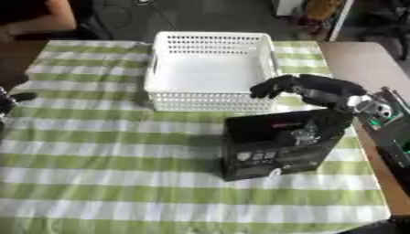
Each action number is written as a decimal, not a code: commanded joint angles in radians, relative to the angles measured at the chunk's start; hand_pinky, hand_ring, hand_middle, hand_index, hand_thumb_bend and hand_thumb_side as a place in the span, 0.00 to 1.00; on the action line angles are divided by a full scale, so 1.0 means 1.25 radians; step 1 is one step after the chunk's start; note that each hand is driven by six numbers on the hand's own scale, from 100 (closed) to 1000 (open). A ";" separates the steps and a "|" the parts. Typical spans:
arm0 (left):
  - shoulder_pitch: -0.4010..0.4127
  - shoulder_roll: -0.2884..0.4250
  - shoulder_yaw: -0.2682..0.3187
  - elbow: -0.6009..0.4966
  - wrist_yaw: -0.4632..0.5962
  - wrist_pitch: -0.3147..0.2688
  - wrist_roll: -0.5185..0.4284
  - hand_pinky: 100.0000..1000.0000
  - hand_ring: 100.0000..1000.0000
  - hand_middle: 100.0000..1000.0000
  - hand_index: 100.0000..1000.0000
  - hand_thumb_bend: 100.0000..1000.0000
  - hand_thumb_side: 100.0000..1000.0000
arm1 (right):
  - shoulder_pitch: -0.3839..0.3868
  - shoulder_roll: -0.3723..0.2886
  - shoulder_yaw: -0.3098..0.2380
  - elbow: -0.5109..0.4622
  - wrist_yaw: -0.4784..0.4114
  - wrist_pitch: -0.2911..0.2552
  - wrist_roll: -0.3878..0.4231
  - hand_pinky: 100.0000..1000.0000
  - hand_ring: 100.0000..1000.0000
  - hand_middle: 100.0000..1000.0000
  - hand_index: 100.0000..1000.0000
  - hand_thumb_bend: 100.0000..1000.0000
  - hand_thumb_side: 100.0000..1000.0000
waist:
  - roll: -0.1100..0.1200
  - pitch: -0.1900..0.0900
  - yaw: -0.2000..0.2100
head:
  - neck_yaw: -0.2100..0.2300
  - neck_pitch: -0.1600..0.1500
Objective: Pick up objects on the table and place them in the box.
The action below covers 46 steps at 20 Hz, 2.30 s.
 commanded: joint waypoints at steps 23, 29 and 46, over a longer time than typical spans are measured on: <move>-0.006 0.008 -0.003 -0.010 0.003 -0.001 -0.006 0.70 0.84 0.96 0.91 0.00 1.00 | -0.004 0.033 0.013 0.077 0.051 -0.160 0.137 0.81 0.85 0.84 0.97 0.59 0.75 | 0.001 -0.002 0.004 | -0.014 0.001; -0.005 0.012 -0.004 -0.010 0.002 -0.001 -0.007 0.70 0.84 0.96 0.91 0.00 1.00 | -0.043 0.013 0.073 0.116 0.106 -0.196 0.137 0.79 0.83 0.83 0.96 0.59 0.73 | -0.003 -0.005 0.005 | -0.012 0.001; 0.001 0.022 -0.003 -0.009 -0.001 0.000 -0.008 0.70 0.84 0.96 0.90 0.00 1.00 | -0.152 -0.033 0.202 0.183 0.186 -0.302 0.137 0.08 0.34 0.40 0.59 0.09 0.37 | -0.017 -0.010 0.000 | 0.001 0.001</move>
